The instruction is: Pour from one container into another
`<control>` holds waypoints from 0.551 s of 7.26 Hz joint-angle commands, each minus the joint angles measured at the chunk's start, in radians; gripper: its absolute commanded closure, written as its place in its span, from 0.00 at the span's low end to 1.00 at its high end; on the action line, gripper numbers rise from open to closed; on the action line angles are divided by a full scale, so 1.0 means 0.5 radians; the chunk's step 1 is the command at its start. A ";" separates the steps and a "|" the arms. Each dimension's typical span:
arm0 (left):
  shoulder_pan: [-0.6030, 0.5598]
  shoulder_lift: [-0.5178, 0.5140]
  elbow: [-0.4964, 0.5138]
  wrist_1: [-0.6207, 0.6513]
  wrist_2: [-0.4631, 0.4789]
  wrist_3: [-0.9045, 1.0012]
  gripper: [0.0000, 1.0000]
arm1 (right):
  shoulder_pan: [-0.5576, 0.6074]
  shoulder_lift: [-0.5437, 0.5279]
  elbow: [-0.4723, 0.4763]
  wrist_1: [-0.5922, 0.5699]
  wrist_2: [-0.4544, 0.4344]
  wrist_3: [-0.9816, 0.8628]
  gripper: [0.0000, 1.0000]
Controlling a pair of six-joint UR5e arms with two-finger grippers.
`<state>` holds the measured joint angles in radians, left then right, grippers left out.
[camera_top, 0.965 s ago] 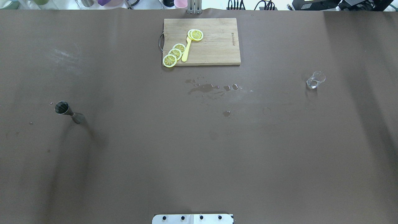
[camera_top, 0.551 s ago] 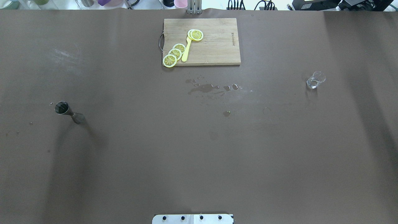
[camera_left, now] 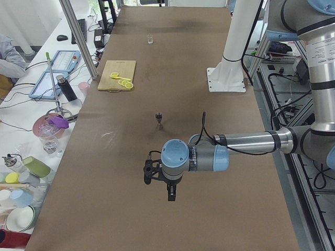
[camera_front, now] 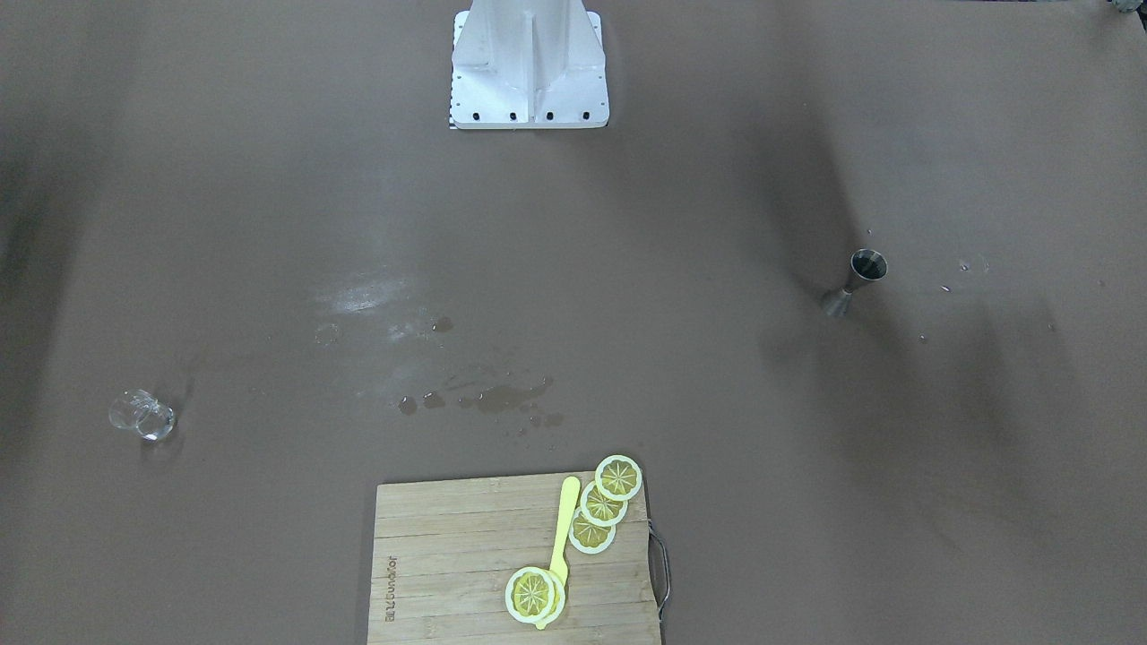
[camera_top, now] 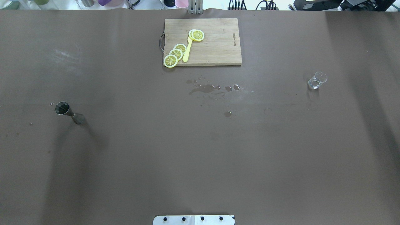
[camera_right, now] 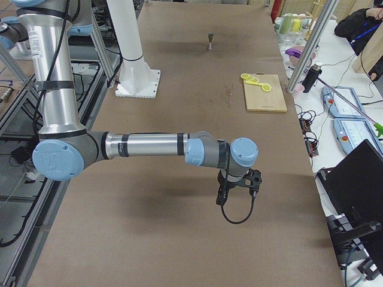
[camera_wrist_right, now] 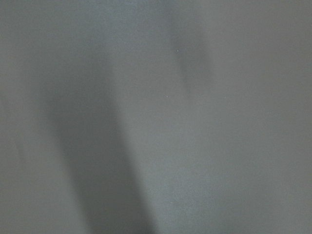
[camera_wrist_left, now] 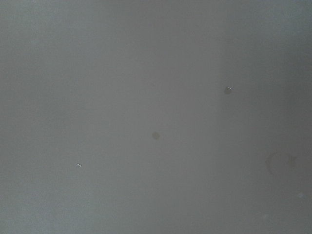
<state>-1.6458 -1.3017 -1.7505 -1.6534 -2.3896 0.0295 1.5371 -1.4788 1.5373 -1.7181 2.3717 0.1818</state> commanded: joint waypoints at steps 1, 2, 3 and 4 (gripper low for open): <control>-0.003 0.002 0.010 -0.003 -0.001 0.002 0.01 | 0.003 0.006 -0.019 0.000 0.003 -0.002 0.00; -0.003 0.002 0.010 -0.003 -0.001 0.002 0.01 | 0.003 0.024 -0.049 0.000 0.009 -0.002 0.00; -0.003 0.002 0.004 -0.003 -0.007 0.002 0.01 | 0.015 0.025 -0.050 0.000 0.024 -0.005 0.00; 0.000 0.002 0.007 -0.003 -0.004 0.002 0.01 | 0.018 0.022 -0.047 0.000 0.033 -0.005 0.00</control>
<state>-1.6472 -1.3009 -1.7474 -1.6551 -2.3915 0.0306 1.5428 -1.4682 1.5152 -1.7180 2.3816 0.1801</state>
